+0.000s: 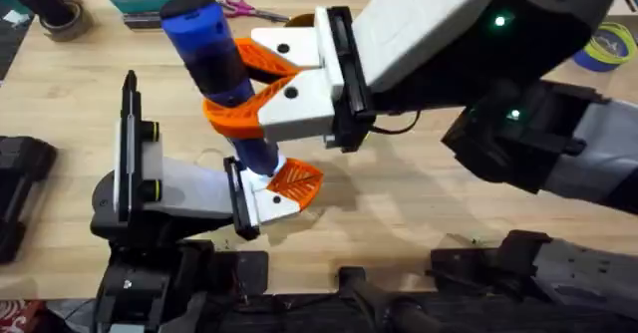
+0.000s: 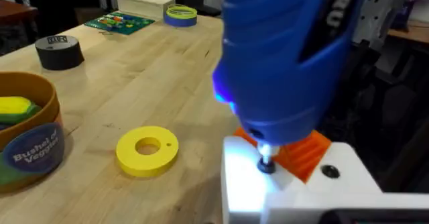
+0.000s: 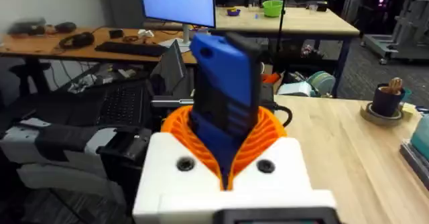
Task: Pick up the gripper from the table and insert it into the empty holder that is missing its gripper. Then pick up a screw, insert it into the mounting hole, and use the screwdriver to tighten it. Finally, clean up the table by picking up the vegetable and placing it into the bucket.
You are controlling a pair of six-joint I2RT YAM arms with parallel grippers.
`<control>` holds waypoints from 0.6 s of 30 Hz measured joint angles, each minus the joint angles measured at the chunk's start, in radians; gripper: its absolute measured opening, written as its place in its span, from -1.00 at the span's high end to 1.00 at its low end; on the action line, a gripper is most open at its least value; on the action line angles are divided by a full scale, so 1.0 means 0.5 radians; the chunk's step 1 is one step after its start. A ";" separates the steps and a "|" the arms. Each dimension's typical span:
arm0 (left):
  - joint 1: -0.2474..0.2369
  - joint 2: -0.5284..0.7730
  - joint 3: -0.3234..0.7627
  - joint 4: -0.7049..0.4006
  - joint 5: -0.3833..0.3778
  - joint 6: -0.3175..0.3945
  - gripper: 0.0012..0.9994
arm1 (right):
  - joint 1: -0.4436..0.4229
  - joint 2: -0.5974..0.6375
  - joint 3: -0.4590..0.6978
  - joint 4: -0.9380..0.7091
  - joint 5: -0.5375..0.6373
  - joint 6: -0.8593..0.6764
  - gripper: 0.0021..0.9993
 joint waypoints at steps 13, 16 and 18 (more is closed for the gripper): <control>0.000 0.000 0.000 0.000 0.000 0.000 1.00 | 0.005 0.000 -0.007 0.003 0.000 0.001 0.96; 0.000 0.000 0.000 0.000 0.000 0.000 1.00 | 0.005 0.000 -0.036 0.066 0.000 0.001 0.96; 0.000 0.000 0.000 0.000 0.000 0.000 1.00 | 0.005 0.000 -0.056 0.101 0.000 0.000 0.96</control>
